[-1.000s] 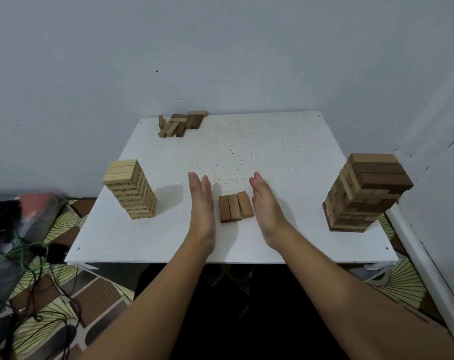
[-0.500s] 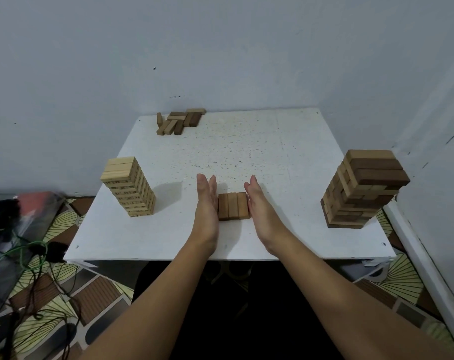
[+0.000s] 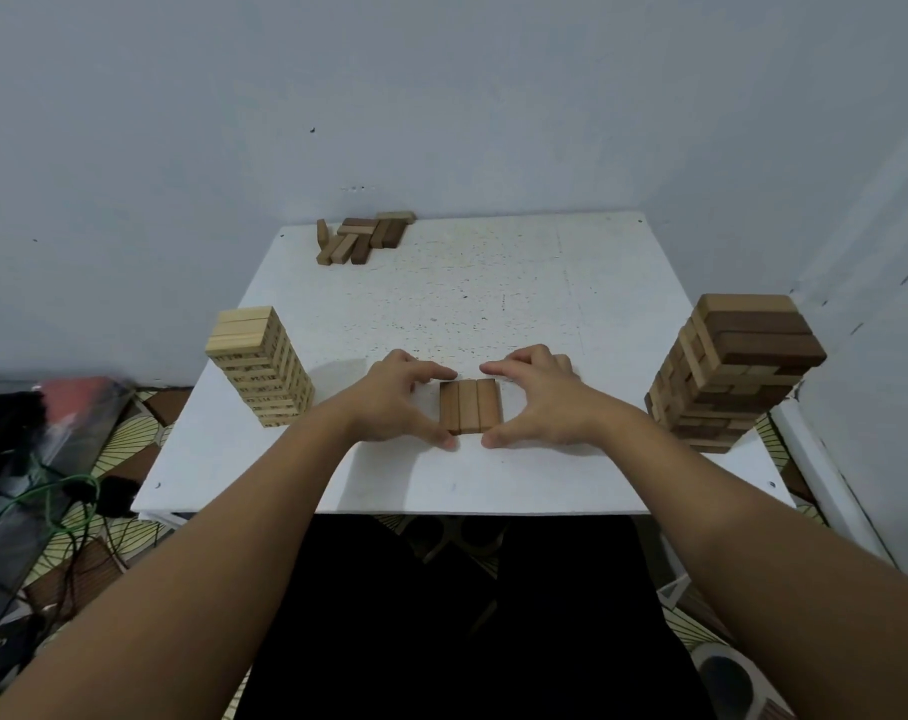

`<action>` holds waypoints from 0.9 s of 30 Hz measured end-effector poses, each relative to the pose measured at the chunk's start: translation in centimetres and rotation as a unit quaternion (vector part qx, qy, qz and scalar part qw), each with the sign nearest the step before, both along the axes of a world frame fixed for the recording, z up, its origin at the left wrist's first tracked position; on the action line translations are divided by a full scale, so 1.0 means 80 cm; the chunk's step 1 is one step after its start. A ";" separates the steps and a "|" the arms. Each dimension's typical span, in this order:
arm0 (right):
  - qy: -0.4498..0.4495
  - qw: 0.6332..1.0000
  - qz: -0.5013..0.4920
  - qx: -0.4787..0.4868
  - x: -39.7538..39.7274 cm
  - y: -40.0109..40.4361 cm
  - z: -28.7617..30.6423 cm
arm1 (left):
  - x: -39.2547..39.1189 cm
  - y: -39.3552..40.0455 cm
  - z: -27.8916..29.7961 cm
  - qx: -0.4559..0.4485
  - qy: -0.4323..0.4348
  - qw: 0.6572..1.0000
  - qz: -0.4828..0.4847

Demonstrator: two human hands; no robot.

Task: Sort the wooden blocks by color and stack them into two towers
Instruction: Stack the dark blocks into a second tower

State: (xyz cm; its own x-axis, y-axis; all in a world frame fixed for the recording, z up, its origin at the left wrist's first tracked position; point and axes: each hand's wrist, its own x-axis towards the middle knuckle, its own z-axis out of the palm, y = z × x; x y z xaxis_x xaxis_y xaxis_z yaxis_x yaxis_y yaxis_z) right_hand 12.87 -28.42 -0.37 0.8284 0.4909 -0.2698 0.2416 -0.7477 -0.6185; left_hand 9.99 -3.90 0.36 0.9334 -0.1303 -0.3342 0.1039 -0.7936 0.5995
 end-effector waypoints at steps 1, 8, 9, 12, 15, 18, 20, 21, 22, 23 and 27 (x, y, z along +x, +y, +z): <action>-0.006 1.000 0.001 -0.002 0.001 0.000 -0.002 | 0.002 0.001 -0.002 0.004 -0.003 1.000 -0.003; -0.039 0.999 -0.001 0.007 -0.001 0.001 -0.005 | -0.001 -0.002 -0.013 -0.018 -0.034 0.999 0.012; -0.045 0.999 -0.002 0.007 -0.002 0.002 -0.005 | -0.003 -0.002 -0.014 -0.023 -0.040 0.999 0.016; -0.060 0.998 -0.005 0.013 -0.004 0.003 -0.006 | -0.006 -0.003 -0.020 -0.037 -0.059 0.997 0.022; -0.086 0.996 -0.002 0.023 -0.006 0.007 -0.006 | -0.009 -0.004 -0.019 -0.047 -0.067 0.996 0.017; -0.105 0.994 0.002 0.036 -0.006 0.010 0.002 | -0.013 -0.005 -0.007 -0.064 -0.086 0.994 0.022; -0.119 0.992 0.004 0.044 -0.005 0.013 0.016 | -0.015 -0.003 0.007 -0.067 -0.114 0.991 0.021; -0.128 0.990 0.003 0.050 -0.004 0.015 0.025 | -0.016 -0.002 0.017 -0.071 -0.130 0.989 0.022; -0.141 0.989 0.002 0.055 -0.004 0.016 0.037 | -0.017 -0.001 0.028 -0.077 -0.144 0.986 0.025; -0.156 0.986 0.003 0.059 -0.003 0.017 0.049 | -0.019 -0.002 0.040 -0.081 -0.157 0.984 0.028; -0.220 0.974 0.009 0.057 -0.006 0.012 0.106 | -0.022 -0.007 0.095 -0.089 -0.199 0.976 0.022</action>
